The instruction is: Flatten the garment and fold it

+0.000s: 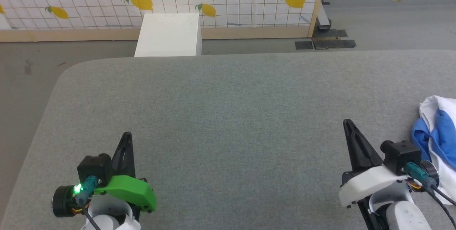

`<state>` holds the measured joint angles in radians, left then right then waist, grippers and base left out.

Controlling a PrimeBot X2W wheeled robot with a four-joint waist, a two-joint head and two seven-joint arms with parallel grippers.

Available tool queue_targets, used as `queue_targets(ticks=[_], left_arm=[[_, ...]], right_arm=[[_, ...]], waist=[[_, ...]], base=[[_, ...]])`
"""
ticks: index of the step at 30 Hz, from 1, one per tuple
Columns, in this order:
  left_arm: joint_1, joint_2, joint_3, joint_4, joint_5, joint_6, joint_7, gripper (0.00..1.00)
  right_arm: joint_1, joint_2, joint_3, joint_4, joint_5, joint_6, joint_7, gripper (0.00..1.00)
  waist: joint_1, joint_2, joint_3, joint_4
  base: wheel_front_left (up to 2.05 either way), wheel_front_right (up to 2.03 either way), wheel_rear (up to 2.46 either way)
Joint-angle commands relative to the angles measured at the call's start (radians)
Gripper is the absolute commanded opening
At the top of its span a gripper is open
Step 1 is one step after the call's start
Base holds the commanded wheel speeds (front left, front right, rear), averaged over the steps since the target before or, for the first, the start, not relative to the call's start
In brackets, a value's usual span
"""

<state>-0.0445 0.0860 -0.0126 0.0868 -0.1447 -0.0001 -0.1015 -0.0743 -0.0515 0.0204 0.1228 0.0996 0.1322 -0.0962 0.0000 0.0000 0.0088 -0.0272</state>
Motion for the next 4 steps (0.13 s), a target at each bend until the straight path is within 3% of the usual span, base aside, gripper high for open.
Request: queue_targets(ticks=[1,4], left_arm=[[0.016,-0.007,0.004,-0.008,0.015,0.0,0.007,0.0],[0.018,-0.009,0.004,-0.013,0.023,0.0,0.012,0.0]], right_arm=[[0.02,0.001,-0.002,-0.011,-0.013,-0.001,0.005,0.0],[0.024,0.001,-0.004,-0.018,-0.018,-0.001,0.011,0.0]], waist=[[0.0,0.0,0.0,0.001],[0.0,0.0,-0.001,0.002]], base=[[0.0,0.0,0.0],[0.0,0.0,0.0]])
